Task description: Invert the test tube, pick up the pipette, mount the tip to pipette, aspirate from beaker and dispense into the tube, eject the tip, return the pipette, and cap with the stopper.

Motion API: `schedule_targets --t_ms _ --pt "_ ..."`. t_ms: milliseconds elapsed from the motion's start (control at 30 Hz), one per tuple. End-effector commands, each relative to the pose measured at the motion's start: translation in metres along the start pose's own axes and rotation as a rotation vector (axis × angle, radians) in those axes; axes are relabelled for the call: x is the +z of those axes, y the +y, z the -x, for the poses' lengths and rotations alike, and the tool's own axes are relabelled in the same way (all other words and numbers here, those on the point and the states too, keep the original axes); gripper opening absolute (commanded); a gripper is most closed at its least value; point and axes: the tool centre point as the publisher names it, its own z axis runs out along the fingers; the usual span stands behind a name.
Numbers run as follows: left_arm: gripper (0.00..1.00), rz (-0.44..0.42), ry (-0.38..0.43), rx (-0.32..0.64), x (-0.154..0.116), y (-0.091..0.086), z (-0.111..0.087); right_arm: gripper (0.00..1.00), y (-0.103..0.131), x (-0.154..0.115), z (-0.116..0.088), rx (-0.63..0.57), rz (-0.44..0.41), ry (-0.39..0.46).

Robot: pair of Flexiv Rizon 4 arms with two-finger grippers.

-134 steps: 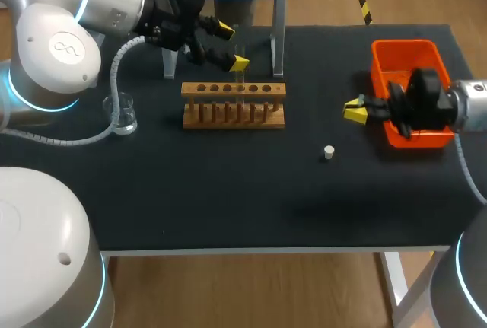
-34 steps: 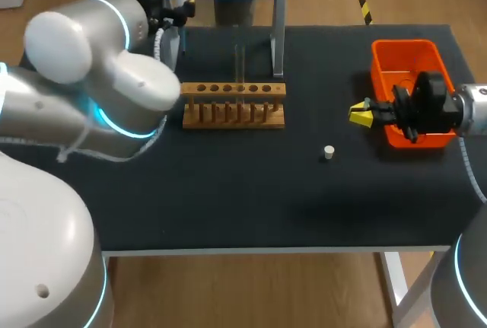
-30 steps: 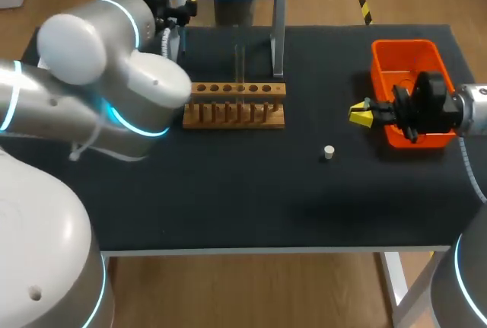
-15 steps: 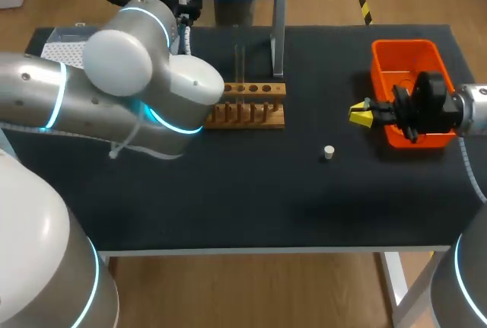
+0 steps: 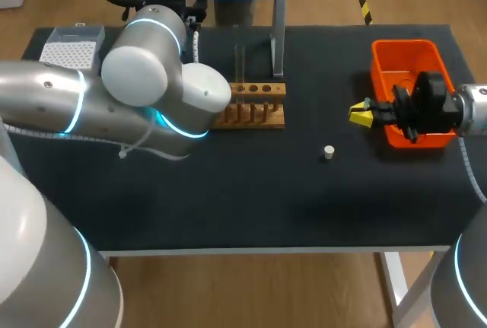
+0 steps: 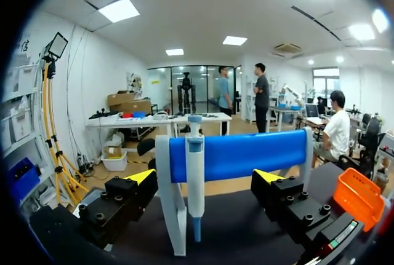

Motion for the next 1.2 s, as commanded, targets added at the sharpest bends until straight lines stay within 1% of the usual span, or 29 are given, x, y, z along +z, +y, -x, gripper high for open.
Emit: schedule_targets --t_ms 33,233,733,800,900,1000,1033,1067,1100,1200 --pt "1.0 -0.06 0.002 0.003 0.01 0.006 -0.001 0.0 0.0 -0.001 0.0 0.0 -0.001 0.001" --pt "1.0 -0.064 0.003 0.003 0.016 0.007 0.0 0.0 0.0 -0.001 0.0 0.0 -0.001 0.001" --pt "1.0 -0.038 0.005 0.01 0.038 0.003 -0.001 0.0 0.0 -0.001 0.0 0.0 -0.001 0.001" --pt "0.96 -0.035 0.003 0.011 0.041 0.003 0.0 0.0 0.0 -0.001 0.0 0.0 -0.001 0.001" --pt "0.92 -0.029 0.0 0.013 0.044 0.002 0.001 0.0 0.0 -0.001 0.0 0.0 -0.001 0.001" --pt "0.8 -0.024 -0.001 0.015 0.048 0.0 0.003 0.0 0.0 -0.001 0.0 0.0 -0.001 0.001" --pt "0.8 -0.022 -0.001 0.016 0.048 0.0 0.003 0.0 0.0 -0.001 0.0 0.0 -0.001 0.001" --pt "0.71 -0.018 0.0 0.018 0.05 -0.001 0.003 0.0 0.0 -0.001 0.0 0.0 -0.001 0.001" --pt "0.65 -0.014 0.001 0.018 0.051 -0.001 0.003 0.0 0.0 -0.001 0.0 0.0 -0.001 0.001" --pt "0.64 -0.003 0.003 0.021 0.053 -0.001 0.004 0.0 0.0 -0.001 0.0 0.0 -0.001 0.001"
